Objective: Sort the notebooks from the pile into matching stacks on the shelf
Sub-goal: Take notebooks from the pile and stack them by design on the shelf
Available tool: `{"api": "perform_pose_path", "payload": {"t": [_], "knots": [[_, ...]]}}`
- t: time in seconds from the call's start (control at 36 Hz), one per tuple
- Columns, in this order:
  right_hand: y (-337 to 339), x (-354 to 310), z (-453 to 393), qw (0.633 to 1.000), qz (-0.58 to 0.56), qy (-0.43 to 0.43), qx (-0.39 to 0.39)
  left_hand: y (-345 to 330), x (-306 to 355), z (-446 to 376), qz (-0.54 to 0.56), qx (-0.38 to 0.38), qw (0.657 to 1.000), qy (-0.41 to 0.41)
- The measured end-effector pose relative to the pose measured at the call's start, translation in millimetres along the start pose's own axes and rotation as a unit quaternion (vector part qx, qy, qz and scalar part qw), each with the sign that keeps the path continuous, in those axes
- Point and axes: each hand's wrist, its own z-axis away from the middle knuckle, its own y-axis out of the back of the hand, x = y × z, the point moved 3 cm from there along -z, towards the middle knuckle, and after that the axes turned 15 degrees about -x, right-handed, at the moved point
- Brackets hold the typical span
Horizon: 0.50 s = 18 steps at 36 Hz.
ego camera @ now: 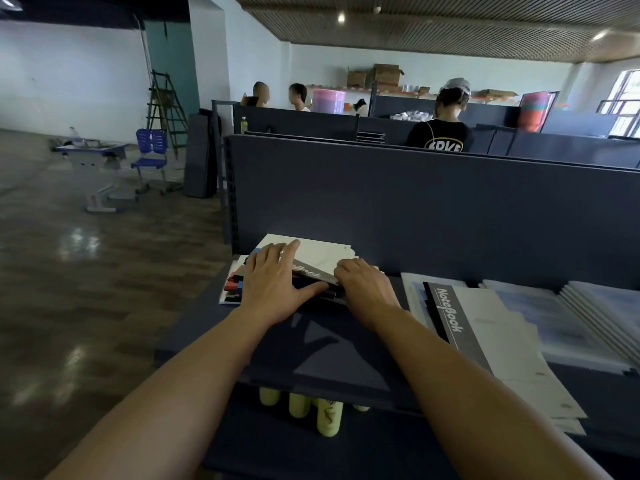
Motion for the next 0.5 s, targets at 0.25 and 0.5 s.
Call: {"api": "perform_pose_path", "payload": {"t": [0.25,0.5], "knots": [[0.0,-5.7,18.2,0.999,-0.024,0.000,-0.022,-3.1,-8.9,19.2,0.003,-0.022,1.000,0.018],[7.1,17.7,49.0,0.991,0.012,-0.009,0.130,-4.4,2.4,27.9,-0.017,-0.049,0.998,0.027]]}}
